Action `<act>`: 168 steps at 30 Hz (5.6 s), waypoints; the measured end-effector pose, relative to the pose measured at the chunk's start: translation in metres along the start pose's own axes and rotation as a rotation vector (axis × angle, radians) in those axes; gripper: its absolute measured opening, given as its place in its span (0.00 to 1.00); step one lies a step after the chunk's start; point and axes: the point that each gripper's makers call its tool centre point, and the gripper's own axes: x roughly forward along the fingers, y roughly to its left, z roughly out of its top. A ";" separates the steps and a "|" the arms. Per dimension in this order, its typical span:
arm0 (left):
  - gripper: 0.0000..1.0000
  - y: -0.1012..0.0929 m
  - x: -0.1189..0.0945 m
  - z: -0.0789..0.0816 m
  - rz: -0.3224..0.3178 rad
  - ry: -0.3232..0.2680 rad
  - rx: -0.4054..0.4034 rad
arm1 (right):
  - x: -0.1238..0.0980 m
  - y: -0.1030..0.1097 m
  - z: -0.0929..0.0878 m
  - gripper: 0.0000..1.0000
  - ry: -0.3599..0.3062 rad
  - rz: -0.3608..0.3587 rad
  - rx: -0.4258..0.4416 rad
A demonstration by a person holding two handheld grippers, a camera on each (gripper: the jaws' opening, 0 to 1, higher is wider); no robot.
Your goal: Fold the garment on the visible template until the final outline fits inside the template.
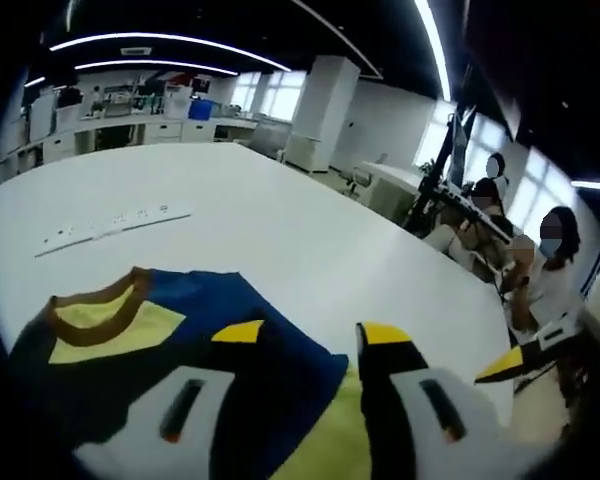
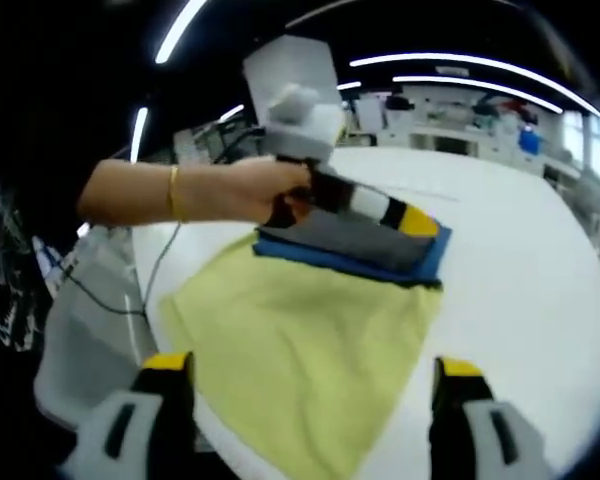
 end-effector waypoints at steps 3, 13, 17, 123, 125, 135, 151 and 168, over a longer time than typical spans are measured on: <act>0.49 0.009 -0.006 0.003 0.030 -0.008 -0.009 | 0.001 0.000 0.004 0.99 -0.005 0.002 -0.004; 0.74 0.041 -0.038 0.008 0.117 -0.030 -0.041 | 0.007 0.009 0.017 0.99 -0.013 0.021 -0.032; 0.81 0.057 -0.053 0.004 0.149 -0.018 -0.035 | 0.007 0.008 0.021 0.99 -0.018 0.023 -0.042; 0.07 0.171 -0.212 -0.118 0.331 0.105 -0.010 | 0.004 0.001 0.015 0.99 -0.016 0.007 0.012; 0.03 0.170 -0.210 -0.117 0.319 0.098 -0.026 | 0.004 0.001 0.015 0.99 -0.016 0.006 0.012; 0.01 0.174 -0.213 -0.119 0.345 0.100 -0.023 | 0.004 0.003 0.014 0.99 -0.024 0.005 0.019; 0.01 0.176 -0.218 -0.113 0.413 0.159 0.127 | 0.002 -0.001 0.011 0.99 -0.026 -0.004 0.025; 0.01 0.188 -0.216 -0.118 0.466 0.235 0.273 | 0.000 -0.002 0.006 0.99 -0.022 -0.009 0.034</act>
